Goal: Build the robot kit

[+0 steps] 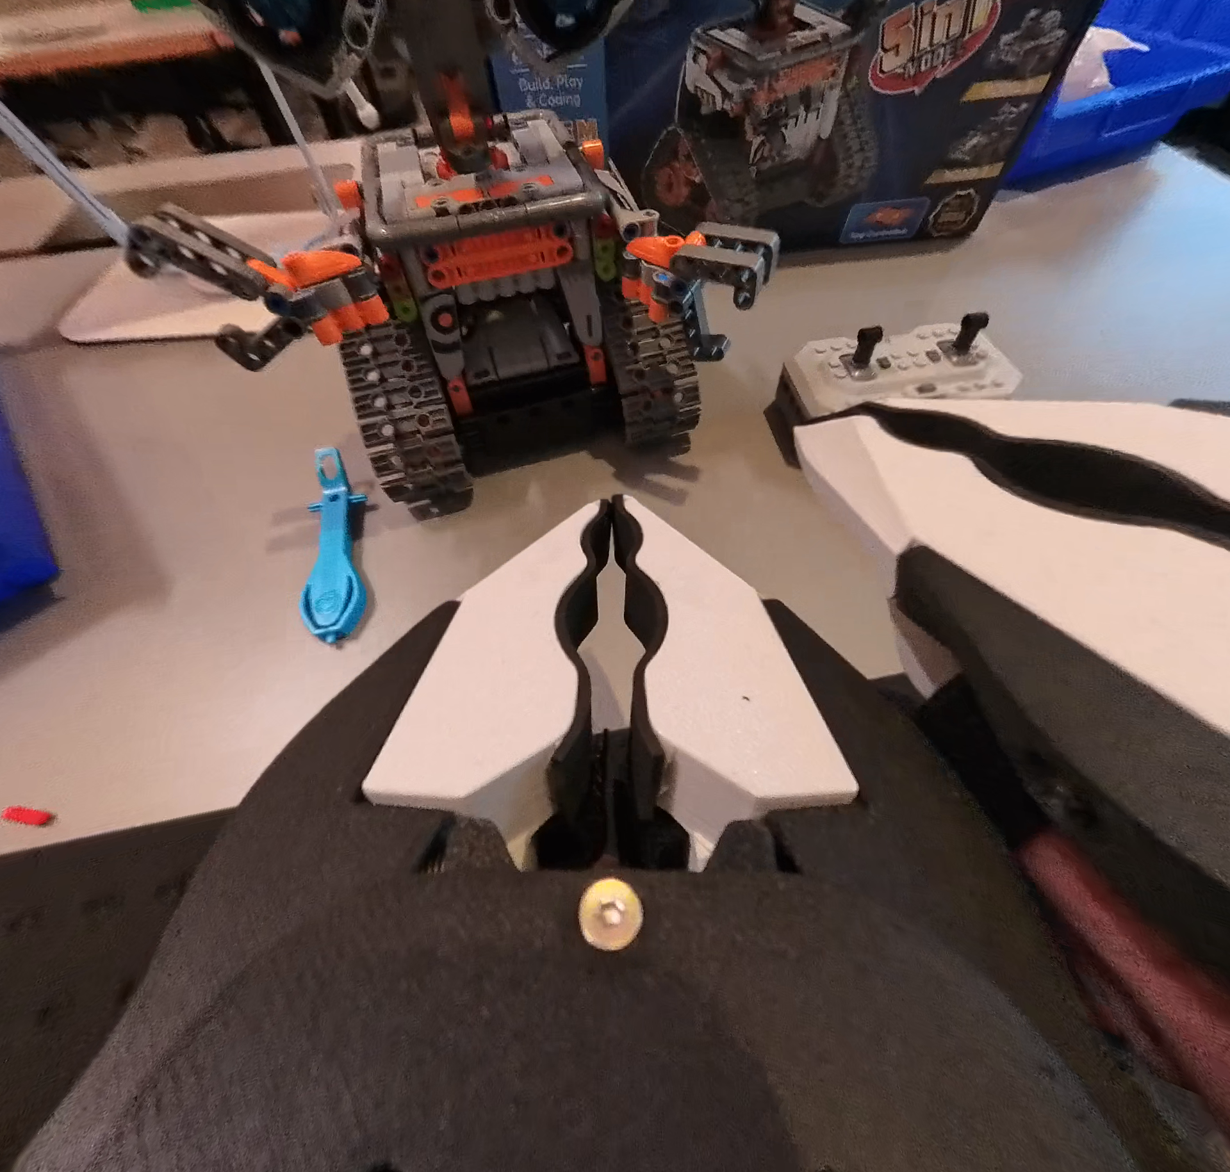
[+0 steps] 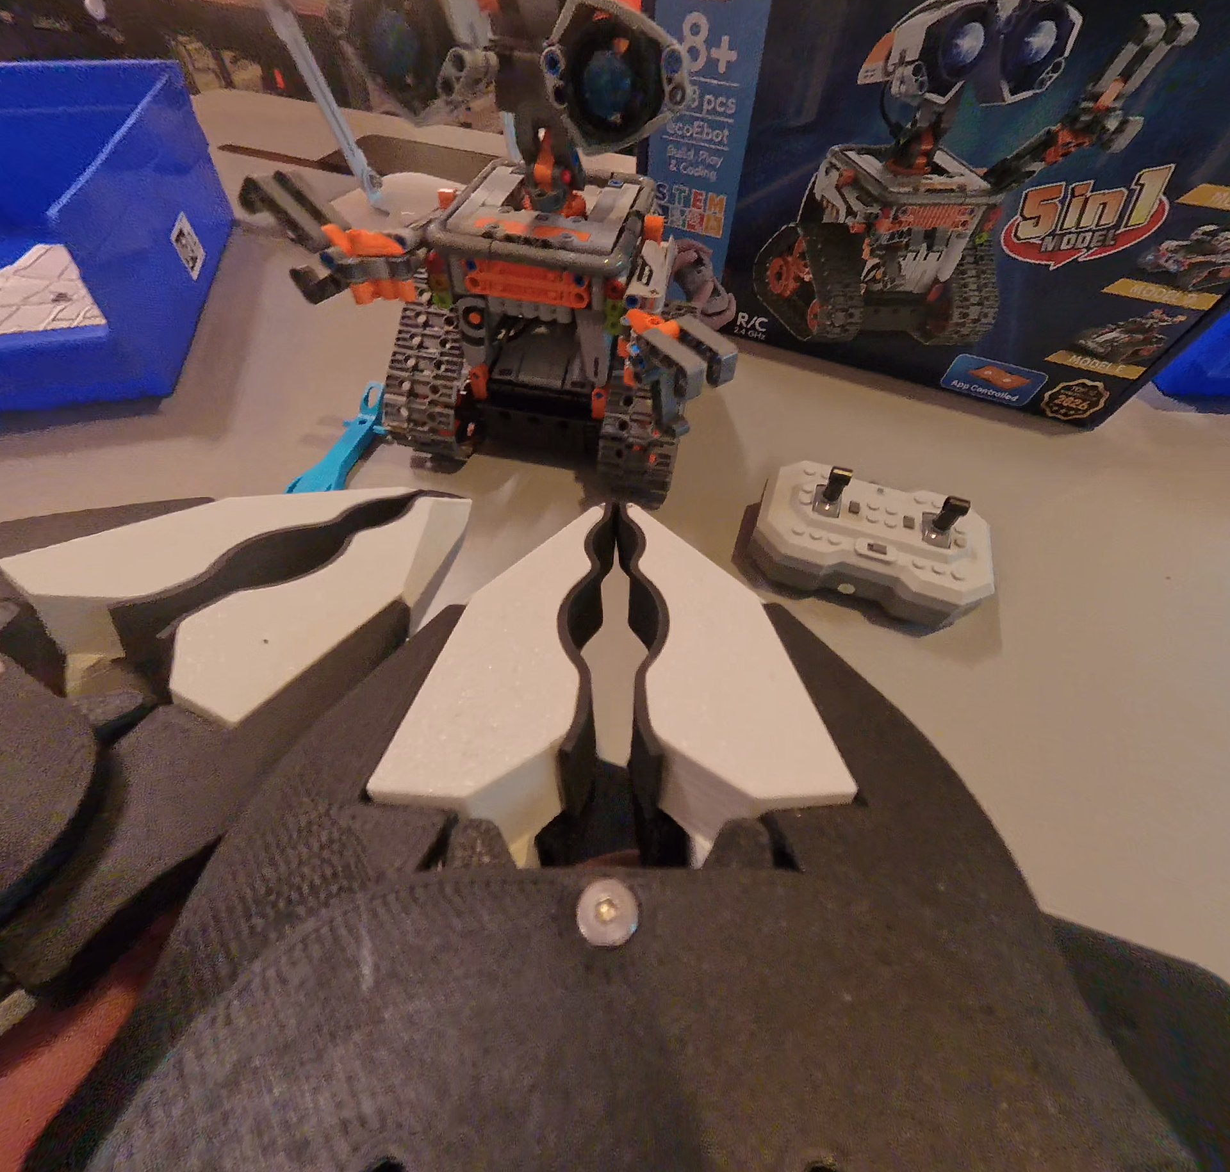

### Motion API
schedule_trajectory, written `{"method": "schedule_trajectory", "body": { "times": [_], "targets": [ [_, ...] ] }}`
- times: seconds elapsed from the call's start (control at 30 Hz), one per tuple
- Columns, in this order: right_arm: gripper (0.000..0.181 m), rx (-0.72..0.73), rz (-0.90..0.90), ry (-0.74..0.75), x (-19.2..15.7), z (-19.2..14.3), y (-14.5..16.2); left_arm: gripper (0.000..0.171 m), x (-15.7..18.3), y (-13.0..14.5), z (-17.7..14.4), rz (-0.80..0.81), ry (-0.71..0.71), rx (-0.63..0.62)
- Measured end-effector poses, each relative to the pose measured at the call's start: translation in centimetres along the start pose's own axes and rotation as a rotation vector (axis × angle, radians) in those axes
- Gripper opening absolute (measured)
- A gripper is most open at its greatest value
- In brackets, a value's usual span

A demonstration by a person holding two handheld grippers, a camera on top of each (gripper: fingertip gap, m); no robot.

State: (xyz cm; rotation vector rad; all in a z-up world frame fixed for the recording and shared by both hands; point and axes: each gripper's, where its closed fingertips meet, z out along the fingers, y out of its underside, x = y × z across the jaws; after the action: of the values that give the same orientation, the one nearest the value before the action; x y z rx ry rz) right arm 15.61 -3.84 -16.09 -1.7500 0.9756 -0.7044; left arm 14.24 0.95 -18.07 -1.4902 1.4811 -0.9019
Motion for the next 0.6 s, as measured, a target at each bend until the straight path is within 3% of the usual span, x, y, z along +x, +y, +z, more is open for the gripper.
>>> {"method": "schedule_trajectory", "body": {
  "times": [0.2, 0.6],
  "targets": [
    [0.0, -0.005, -0.006, -0.011, -1.1, -0.8, 1.8, 0.0, -0.4, 0.3, -2.0, 0.05, -0.067, 0.075],
    [0.0, 0.008, -0.021, -0.001, -1.2, -0.9, 1.8, 0.0, -0.3, 0.4, -2.3, 0.055, -0.067, 0.096]
  ]
}}
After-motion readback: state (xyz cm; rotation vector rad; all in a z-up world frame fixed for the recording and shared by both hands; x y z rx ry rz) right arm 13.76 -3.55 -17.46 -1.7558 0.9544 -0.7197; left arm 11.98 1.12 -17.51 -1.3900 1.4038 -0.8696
